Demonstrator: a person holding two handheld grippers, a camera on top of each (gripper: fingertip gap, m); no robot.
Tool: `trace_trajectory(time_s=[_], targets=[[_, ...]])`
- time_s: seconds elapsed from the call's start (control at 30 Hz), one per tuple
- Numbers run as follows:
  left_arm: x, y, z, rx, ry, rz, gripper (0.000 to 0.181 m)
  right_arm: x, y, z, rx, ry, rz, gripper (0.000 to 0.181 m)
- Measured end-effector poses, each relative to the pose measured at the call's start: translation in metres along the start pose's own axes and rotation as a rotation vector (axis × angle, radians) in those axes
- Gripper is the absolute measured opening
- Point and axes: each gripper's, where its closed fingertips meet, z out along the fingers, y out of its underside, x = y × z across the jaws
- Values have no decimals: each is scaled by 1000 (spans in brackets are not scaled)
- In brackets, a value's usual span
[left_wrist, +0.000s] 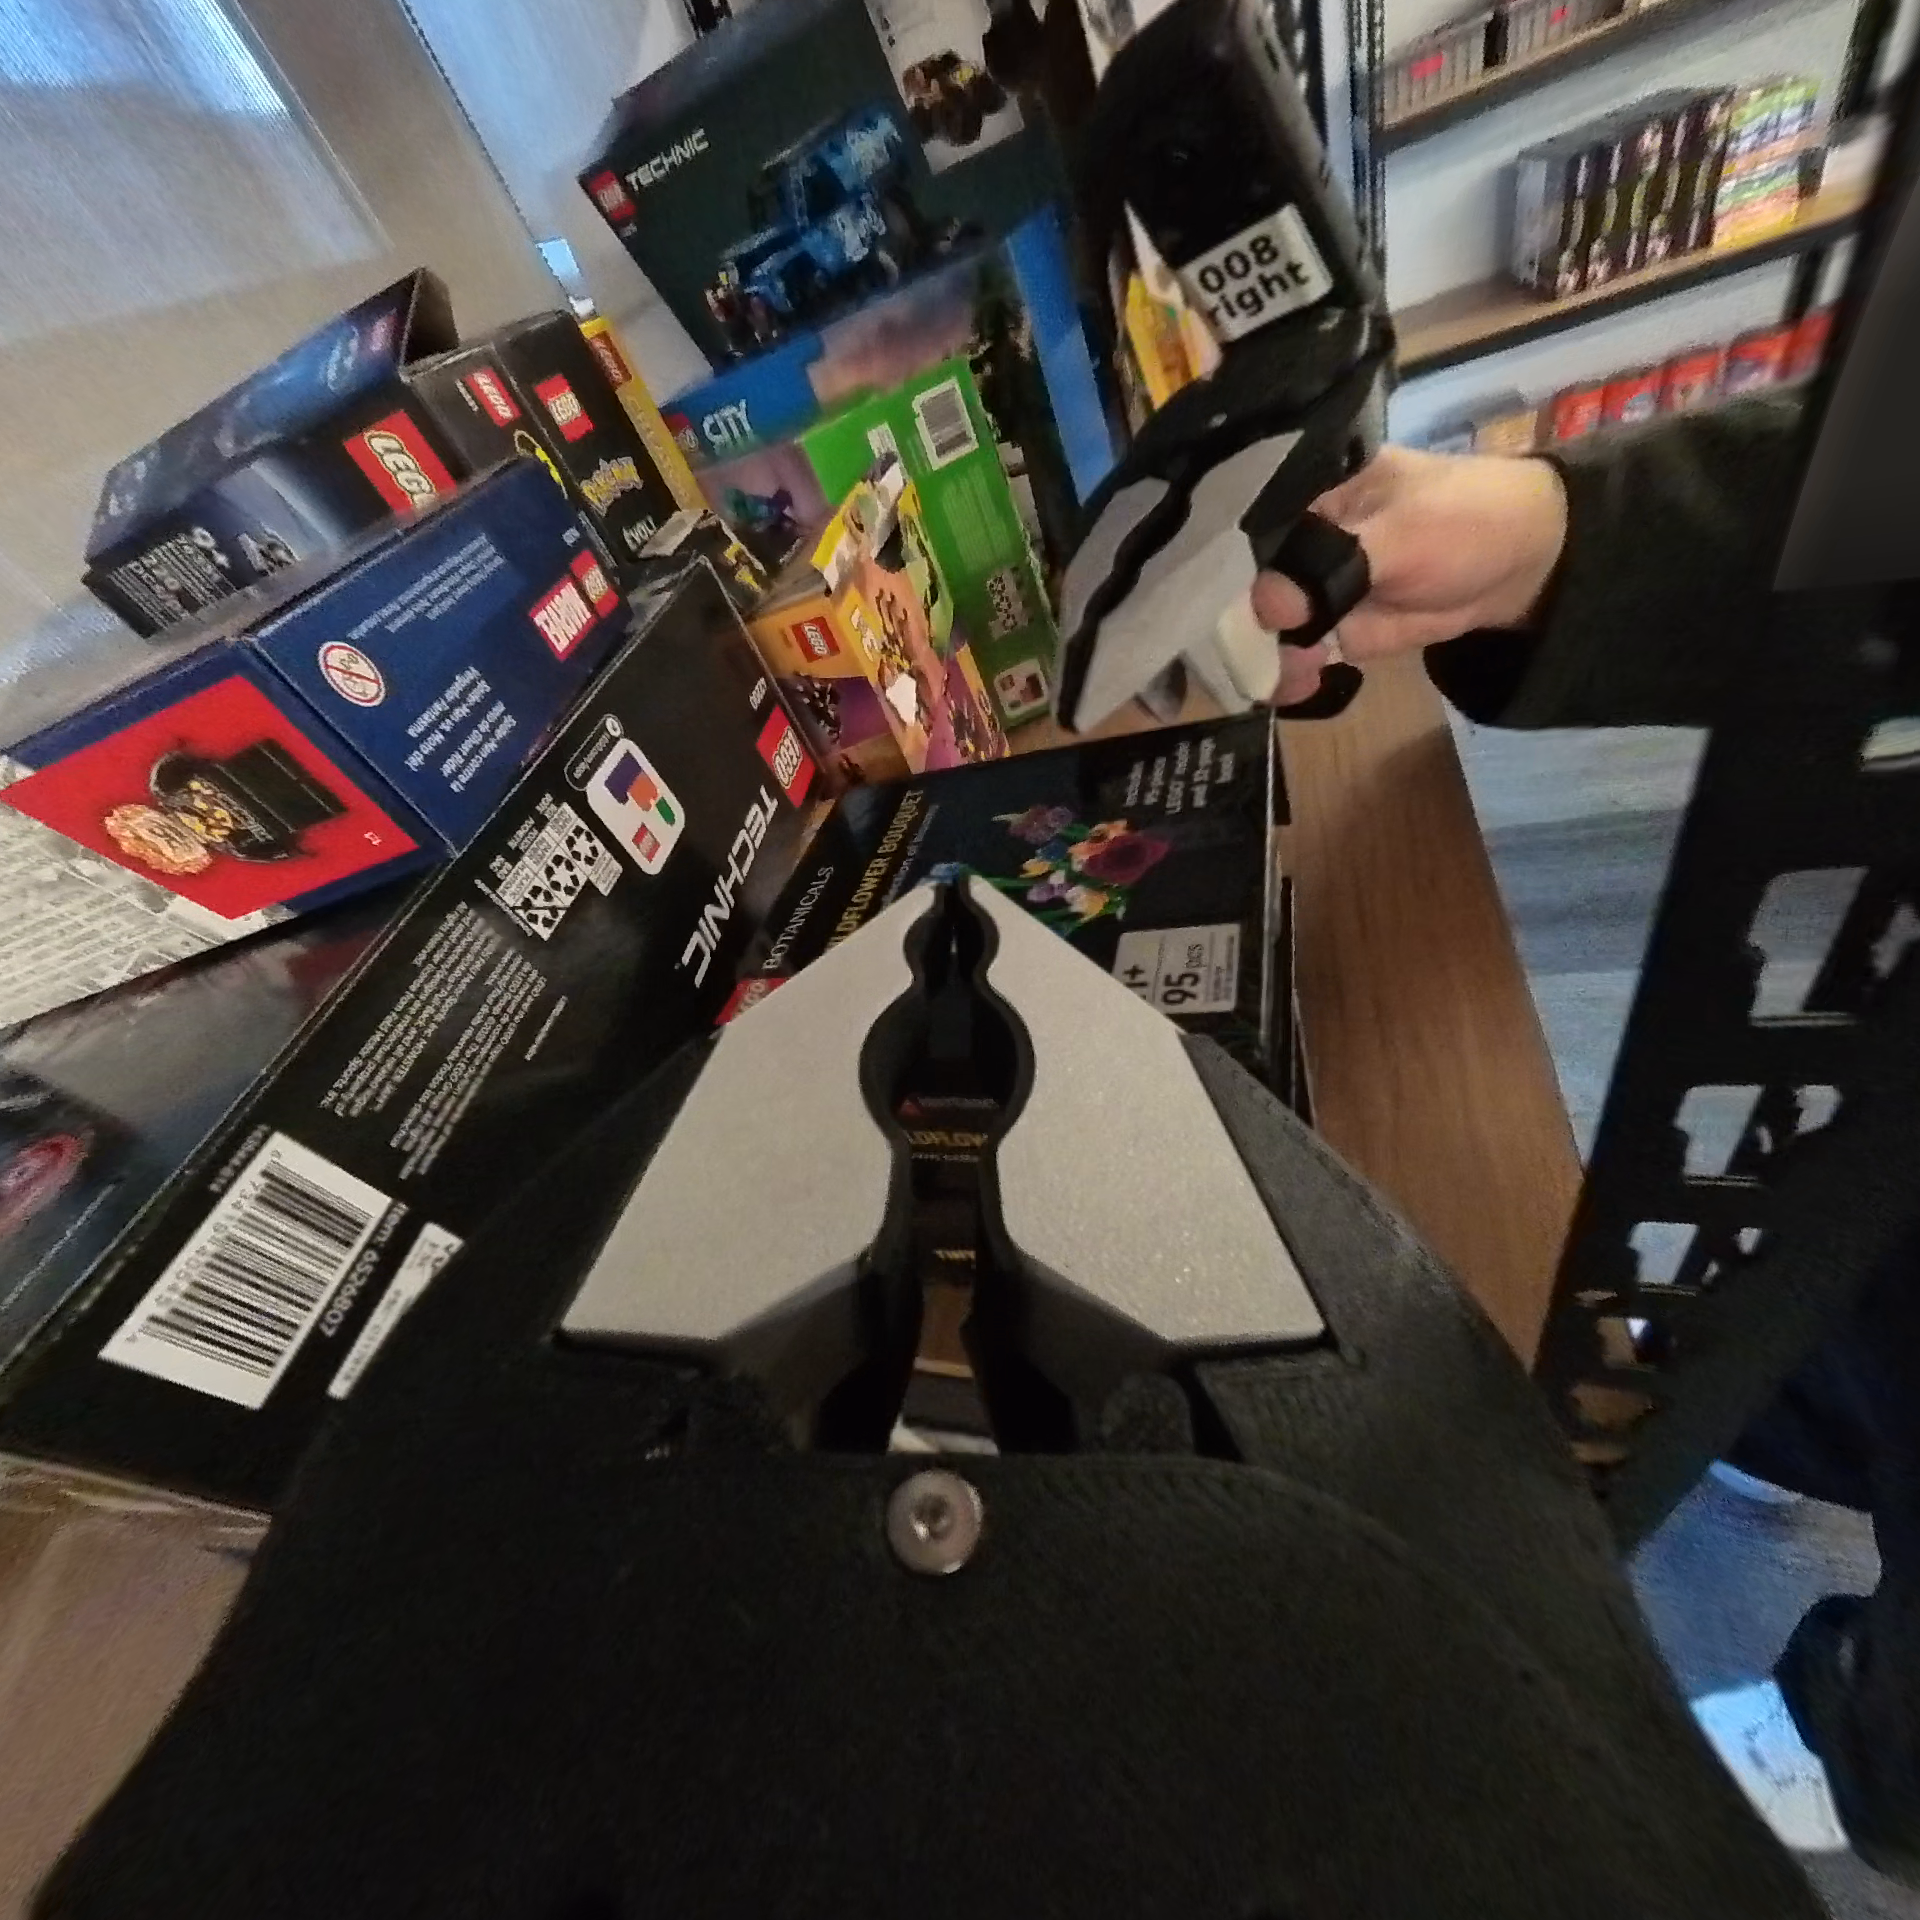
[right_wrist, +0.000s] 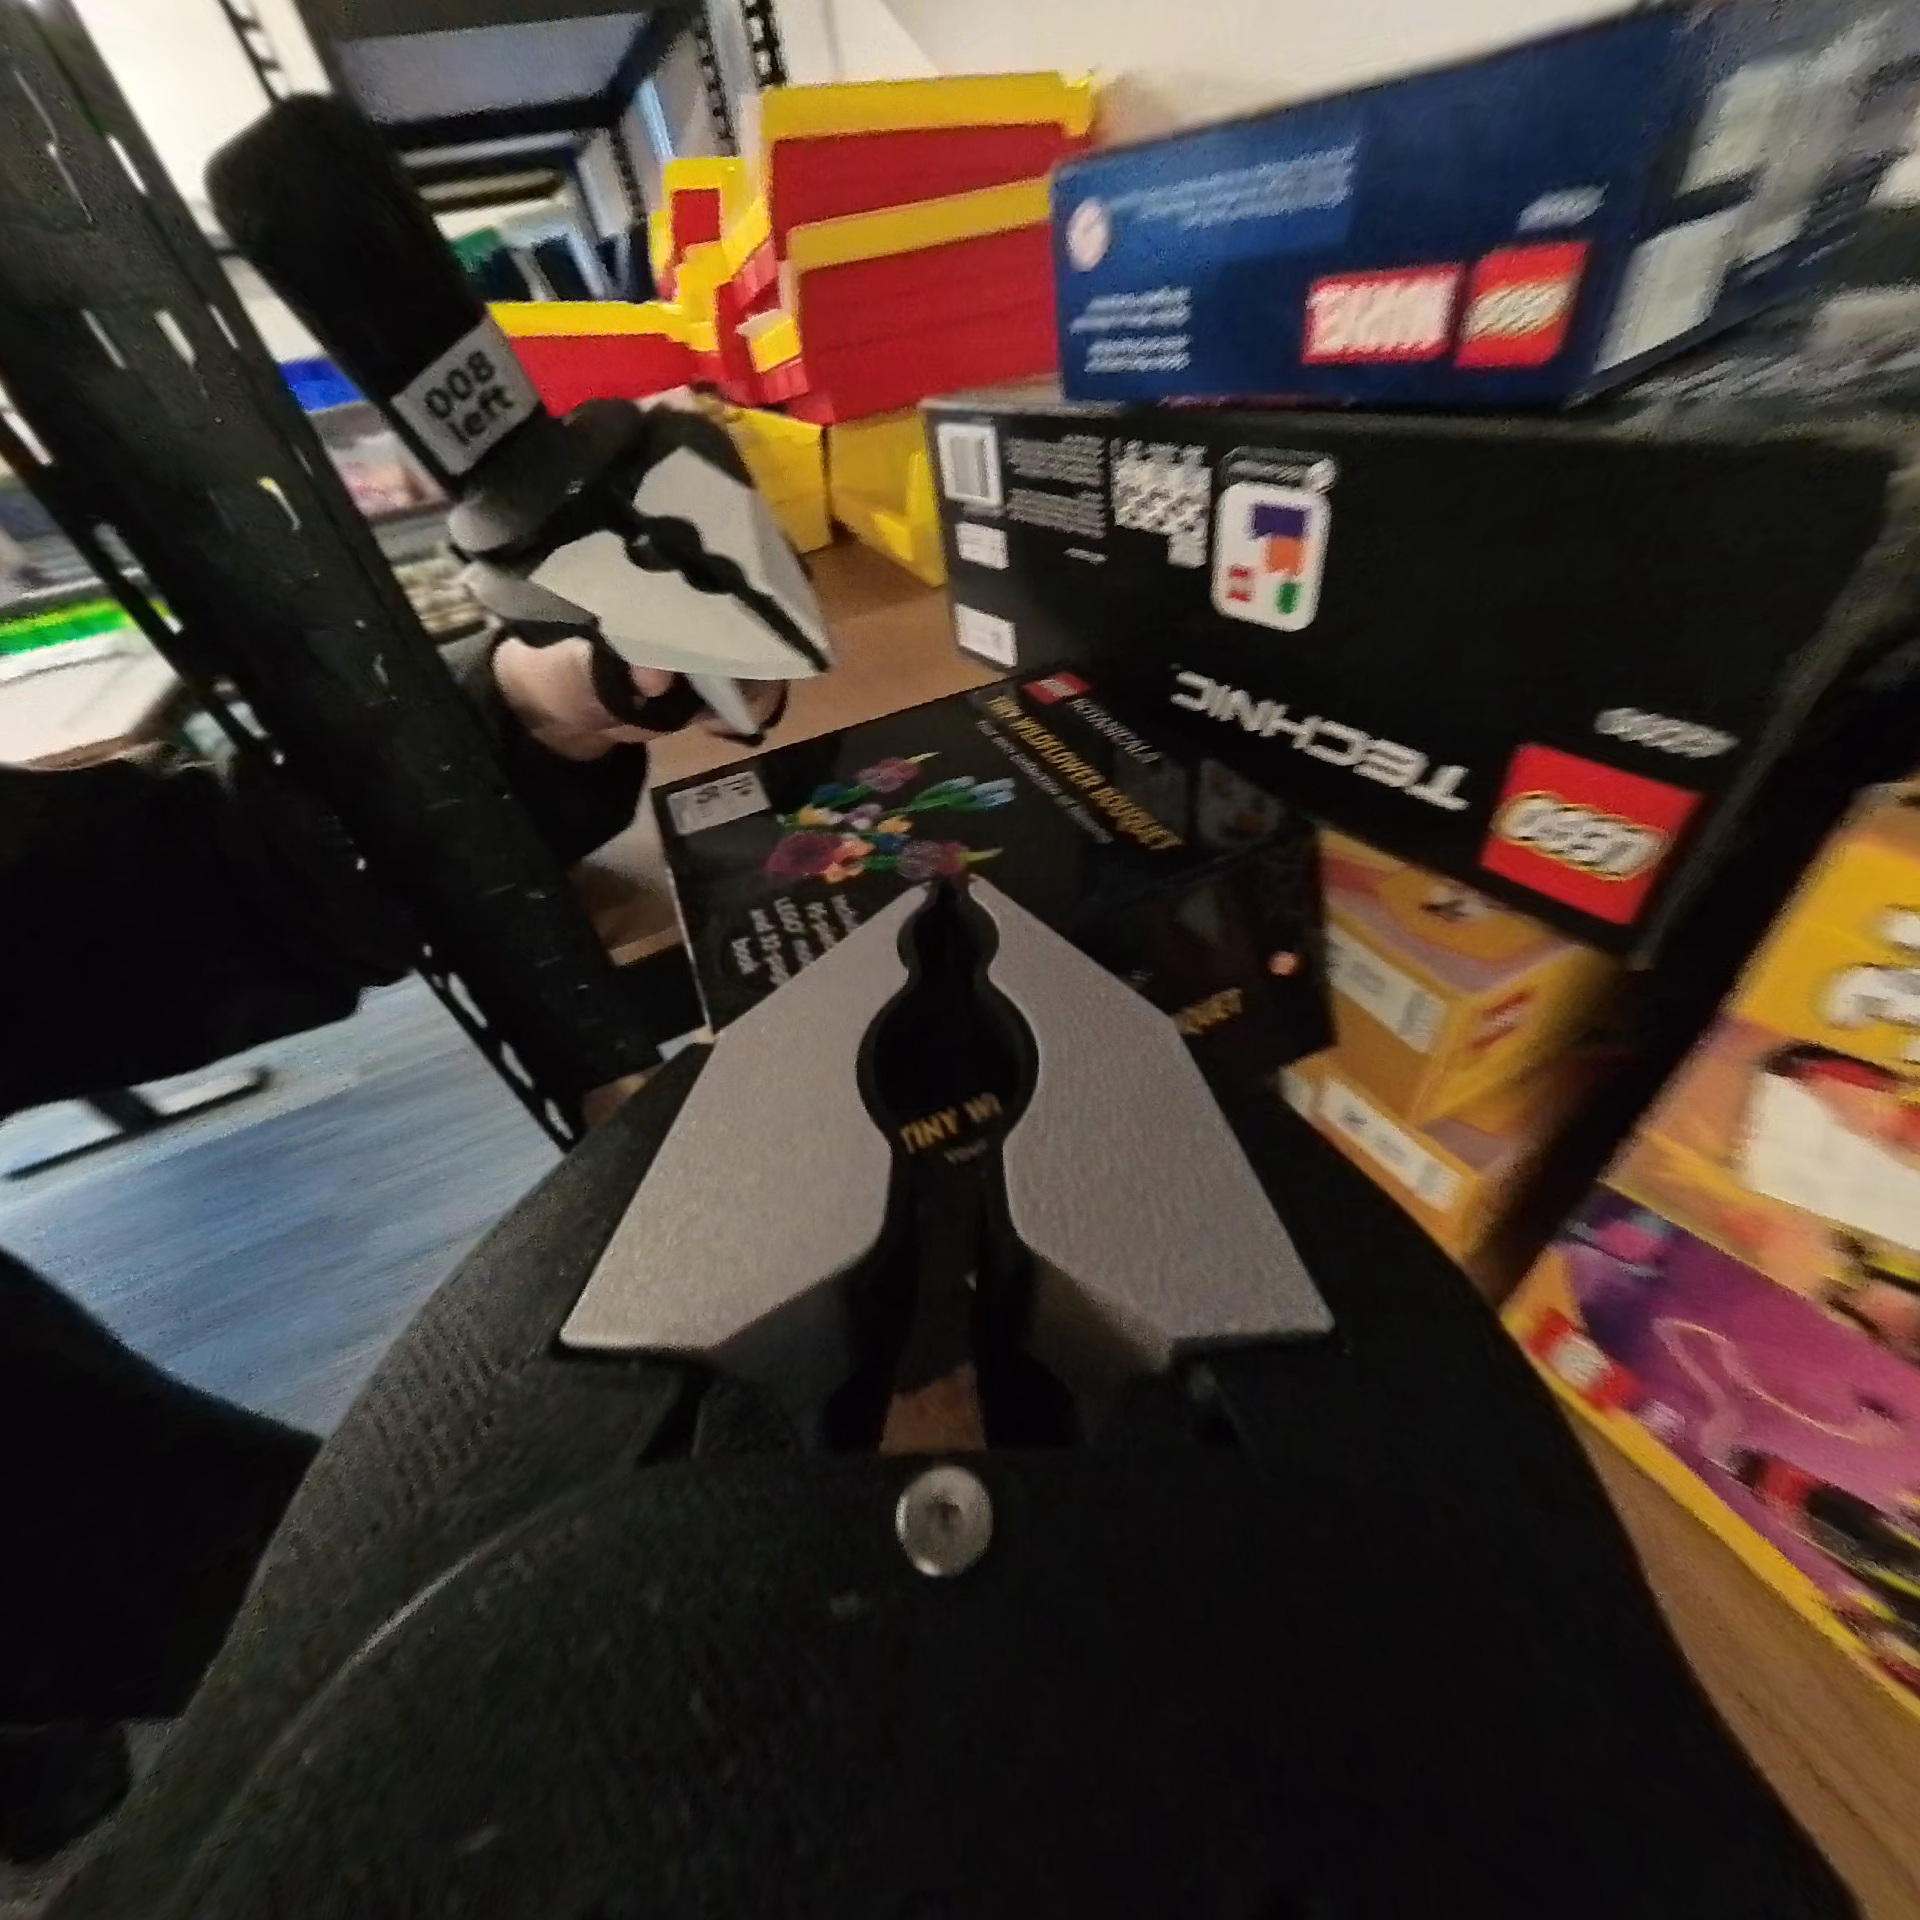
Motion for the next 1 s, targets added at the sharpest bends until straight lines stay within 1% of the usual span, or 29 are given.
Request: trace_trajectory(time_s=[0.03,0.13,0.23,0.37,0.5,0.57,0.67,0.73,0.8,0.9,1.0], targets=[[0,-2,-2,19,-4,-17,0,5,-2,-9,6,29,-22,0],[3,-1,-5,36,15,-64,0,19,11,-23,-70,74,-29,0],[-1,7,-5,5,4,-73,0,16,22,-23,-109,24,3,0],[5,14,1,-35,80,-144,0,13,27,-21,-127,-12,-5,0],[3,7,8,-7,167,-241,0,7,32,-20,-149,-90,8,0],[1,8,11,-8,189,-255,0,10,33,-19,-149,-102,32,0],[8,23,18,-93,208,-231,0,17,35,-18,-152,-95,51,0],[9,21,19,-79,208,-245,0,19,39,-16,-170,-95,55,0],[8,21,19,-66,225,-297,0,18,43,-11,-195,-93,45,0],[8,21,20,-34,235,-335,0,15,54,2,-251,-82,19,0],[8,21,21,-14,235,-353,0,17,57,4,-264,-53,-10,0]])
